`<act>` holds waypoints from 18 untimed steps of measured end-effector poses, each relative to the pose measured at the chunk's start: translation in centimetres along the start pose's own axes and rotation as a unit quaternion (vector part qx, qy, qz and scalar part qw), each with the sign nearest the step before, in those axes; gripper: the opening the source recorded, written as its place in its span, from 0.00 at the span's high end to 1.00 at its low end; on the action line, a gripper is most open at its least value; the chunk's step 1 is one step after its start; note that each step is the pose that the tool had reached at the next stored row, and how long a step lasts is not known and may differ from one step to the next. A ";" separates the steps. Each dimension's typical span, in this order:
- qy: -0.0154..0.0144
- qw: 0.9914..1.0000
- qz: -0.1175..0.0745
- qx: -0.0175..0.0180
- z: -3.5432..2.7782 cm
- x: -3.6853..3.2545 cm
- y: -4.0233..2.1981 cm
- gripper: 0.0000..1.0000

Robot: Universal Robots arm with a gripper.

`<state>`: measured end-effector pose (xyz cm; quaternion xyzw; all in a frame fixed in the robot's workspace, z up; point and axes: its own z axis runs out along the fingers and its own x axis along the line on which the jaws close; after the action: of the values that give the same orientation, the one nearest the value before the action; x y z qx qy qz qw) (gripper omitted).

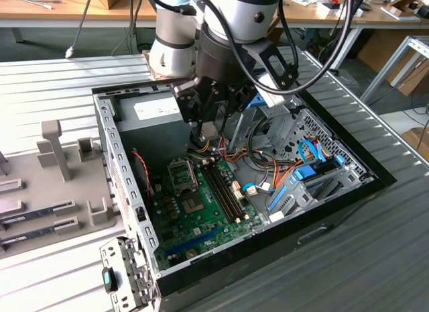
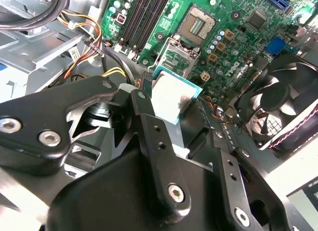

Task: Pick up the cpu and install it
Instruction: 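Pick up the cpu and move it towards the insertion slot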

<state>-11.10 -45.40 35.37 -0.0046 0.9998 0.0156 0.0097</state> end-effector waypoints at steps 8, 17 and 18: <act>0.000 1.000 0.000 0.000 0.05 0.00 -0.42 0.53; 0.000 1.000 0.000 0.000 0.10 0.01 -0.97 0.53; 0.000 1.000 0.000 0.000 0.11 0.01 -1.07 0.53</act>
<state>-11.09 -46.47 35.22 -0.0046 0.9998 0.0156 0.0097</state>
